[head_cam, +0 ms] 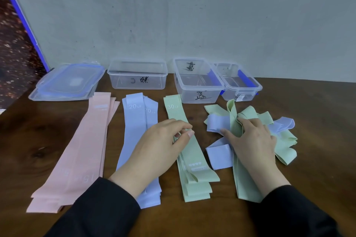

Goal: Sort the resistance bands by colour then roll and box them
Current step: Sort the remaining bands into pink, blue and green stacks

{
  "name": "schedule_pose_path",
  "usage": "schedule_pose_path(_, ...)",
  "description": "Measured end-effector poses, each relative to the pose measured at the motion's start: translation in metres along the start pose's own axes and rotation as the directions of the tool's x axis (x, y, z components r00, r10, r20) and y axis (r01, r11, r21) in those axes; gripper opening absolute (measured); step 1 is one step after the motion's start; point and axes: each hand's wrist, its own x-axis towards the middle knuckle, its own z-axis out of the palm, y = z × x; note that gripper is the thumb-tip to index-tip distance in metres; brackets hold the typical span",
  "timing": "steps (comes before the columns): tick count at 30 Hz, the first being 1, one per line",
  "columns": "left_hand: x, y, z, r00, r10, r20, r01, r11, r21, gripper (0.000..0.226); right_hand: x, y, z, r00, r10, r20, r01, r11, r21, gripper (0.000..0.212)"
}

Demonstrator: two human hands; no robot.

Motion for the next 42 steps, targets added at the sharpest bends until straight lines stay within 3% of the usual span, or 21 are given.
schedule_pose_path(2, -0.001, 0.0, 0.0, 1.0, -0.004, 0.007, 0.004, 1.0, 0.004, 0.03, 0.002, 0.001, 0.001, 1.0, -0.002, -0.01, 0.003, 1.0, 0.013, 0.044)
schedule_pose_path(5, -0.001, 0.0, -0.001, 1.0, -0.008, 0.002, 0.008, 1.0, 0.006, 0.03, 0.002, 0.01, 0.003, 0.993, 0.0, -0.117, 0.023, 0.98, 0.199, 0.023)
schedule_pose_path(10, 0.0, 0.005, -0.005, 1.0, -0.001, 0.005, 0.001, 1.0, 0.025, 0.033, -0.003, 0.008, -0.031, 0.97, 0.134, -0.203, -0.003, 0.84, 0.543, 0.023)
schedule_pose_path(14, -0.002, 0.01, -0.006, 1.0, 0.008, 0.001, -0.008, 1.0, -0.001, 0.035, -0.008, -0.001, -0.078, 0.942, 0.191, -0.277, 0.057, 0.72, 0.692, 0.025)
schedule_pose_path(17, -0.002, 0.012, -0.005, 0.999, -0.01, 0.047, 0.015, 0.995, -0.101, 0.044, -0.017, -0.014, -0.106, 0.984, 0.088, -0.154, 0.065, 0.628, 0.776, 0.032)
schedule_pose_path(22, -0.002, 0.017, -0.006, 0.981, -0.055, 0.188, 0.125, 0.914, -0.385, 0.069, -0.039, -0.038, -0.121, 0.99, -0.14, 0.034, 0.057, 0.596, 0.801, 0.032)
schedule_pose_path(24, -0.002, 0.017, -0.007, 0.968, -0.095, 0.233, 0.214, 0.797, -0.565, 0.063, -0.046, -0.05, -0.119, 0.976, -0.193, 0.104, 0.017, 0.538, 0.843, 0.035)
schedule_pose_path(27, 0.001, 0.014, -0.009, 0.938, -0.2, 0.284, 0.347, 0.531, -0.773, 0.04, -0.054, -0.062, -0.115, 0.939, -0.296, 0.173, 0.003, 0.513, 0.858, 0.039)
schedule_pose_path(30, 0.005, 0.01, -0.01, 0.943, -0.27, 0.193, 0.298, 0.435, -0.85, 0.023, -0.057, -0.064, -0.111, 0.922, -0.308, 0.234, -0.031, 0.544, 0.838, 0.035)
schedule_pose_path(36, 0.009, 0.015, -0.023, 0.95, -0.303, 0.075, 0.175, 0.32, -0.931, 0.033, -0.059, -0.066, -0.111, 0.897, -0.302, 0.323, -0.099, 0.575, 0.812, 0.035)
schedule_pose_path(42, 0.02, 0.058, -0.064, 0.979, -0.197, -0.049, 0.028, 0.372, -0.928, 0.027, -0.062, -0.063, -0.121, 0.846, -0.352, 0.4, -0.158, 0.55, 0.82, 0.027)
